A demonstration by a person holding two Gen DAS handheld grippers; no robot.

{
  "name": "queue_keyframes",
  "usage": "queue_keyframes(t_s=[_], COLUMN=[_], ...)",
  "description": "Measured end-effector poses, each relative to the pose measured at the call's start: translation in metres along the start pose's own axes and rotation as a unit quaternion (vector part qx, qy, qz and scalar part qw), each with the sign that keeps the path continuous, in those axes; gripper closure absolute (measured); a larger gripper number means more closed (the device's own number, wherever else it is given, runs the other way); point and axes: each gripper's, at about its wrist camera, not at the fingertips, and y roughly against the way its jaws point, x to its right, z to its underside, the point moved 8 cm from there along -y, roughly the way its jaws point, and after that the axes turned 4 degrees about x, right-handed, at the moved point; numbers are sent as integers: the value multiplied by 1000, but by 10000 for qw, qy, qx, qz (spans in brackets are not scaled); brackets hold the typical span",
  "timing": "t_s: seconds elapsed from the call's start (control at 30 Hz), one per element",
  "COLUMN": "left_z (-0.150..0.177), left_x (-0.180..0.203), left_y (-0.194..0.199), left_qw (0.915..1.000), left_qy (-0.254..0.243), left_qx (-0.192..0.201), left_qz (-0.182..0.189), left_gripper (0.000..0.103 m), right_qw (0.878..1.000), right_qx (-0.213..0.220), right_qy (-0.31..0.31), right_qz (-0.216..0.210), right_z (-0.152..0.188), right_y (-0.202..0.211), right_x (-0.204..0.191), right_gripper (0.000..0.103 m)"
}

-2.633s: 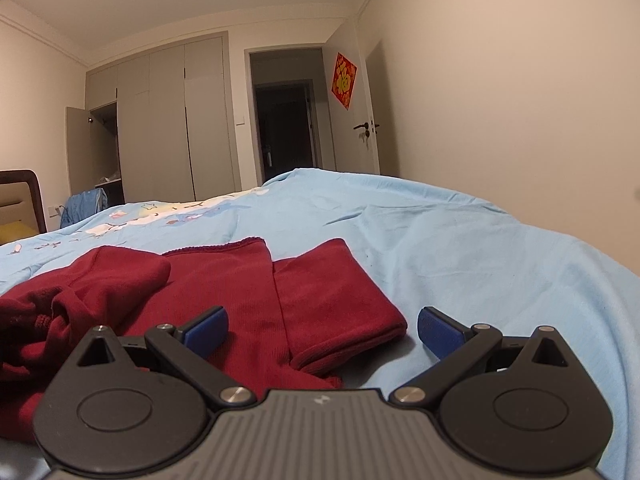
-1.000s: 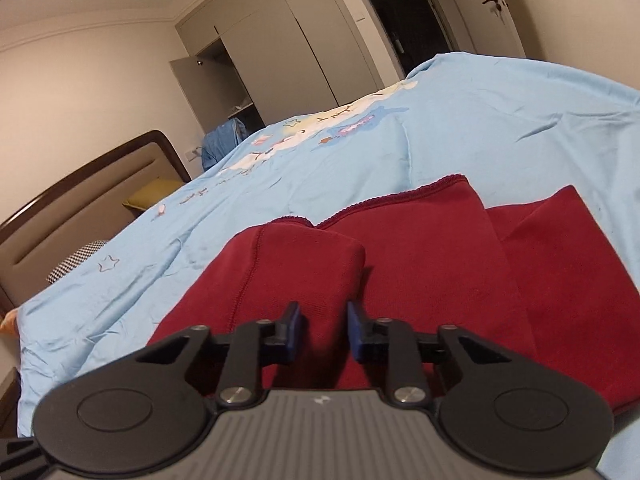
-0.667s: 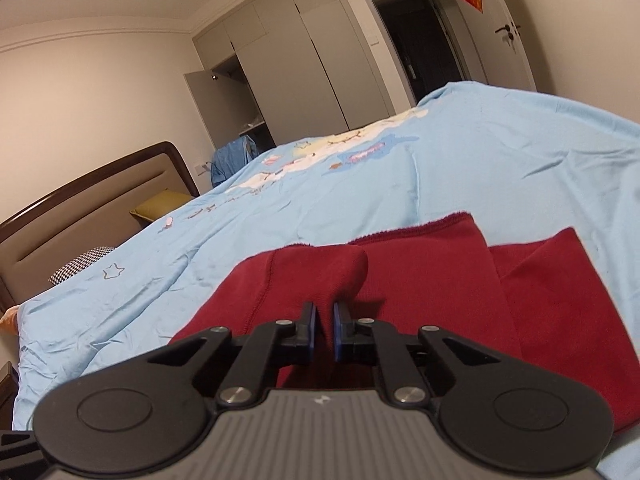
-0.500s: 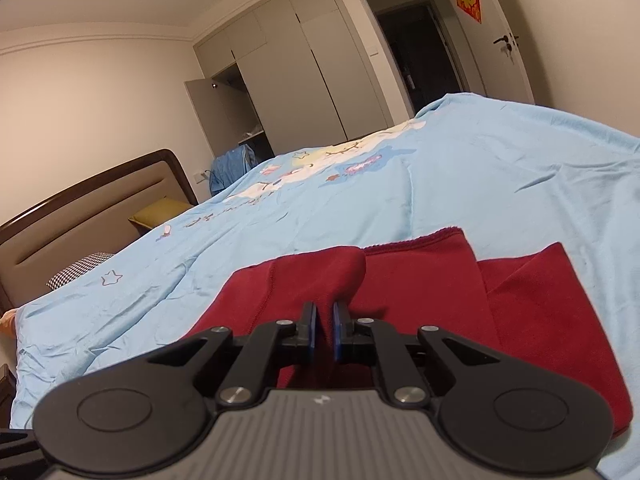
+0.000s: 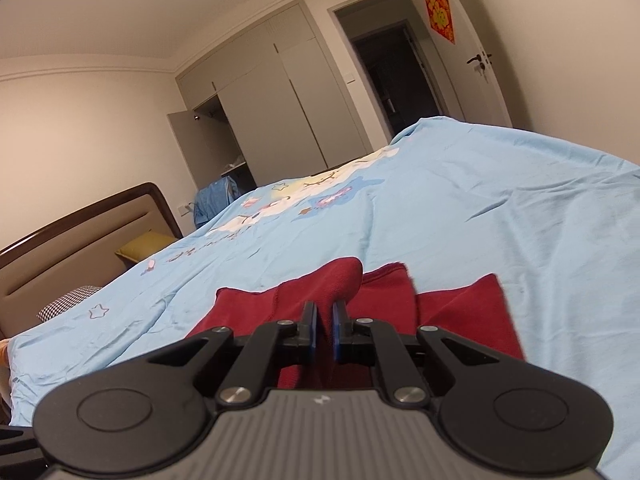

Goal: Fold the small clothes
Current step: 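Fold the held side over the bundle with the right gripper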

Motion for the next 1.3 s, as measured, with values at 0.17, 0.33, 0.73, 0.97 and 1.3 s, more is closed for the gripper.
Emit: queue_keyframes(t_s=[0.17,0.33,0.73,0.97,1.3], left_z=[-6,-9,-12,-10,5], left_x=[15,25,41,42,44], left_y=[-13,-25,-54,-67,-87], left_qw=[9998,9994,9980,9973,9950], left_qy=[-88,-171,-238,-240,-213], left_qx=[28,29,-39,-122,-476], left_qz=[176,301,579,687,848], left_gripper=[92,92,92,92,92], right_qw=[9999,9997,9978,9965,9950], right_qx=[81,146,254,257,160], right_qy=[2,-42,-296,-304,-383], right_qz=[108,196,528,731,908], right_z=[-5,-9,-5,0,7], right_y=[11,19,32,33,39], right_x=[17,31,58,70,81], right_gripper=[94,94,94,96,99])
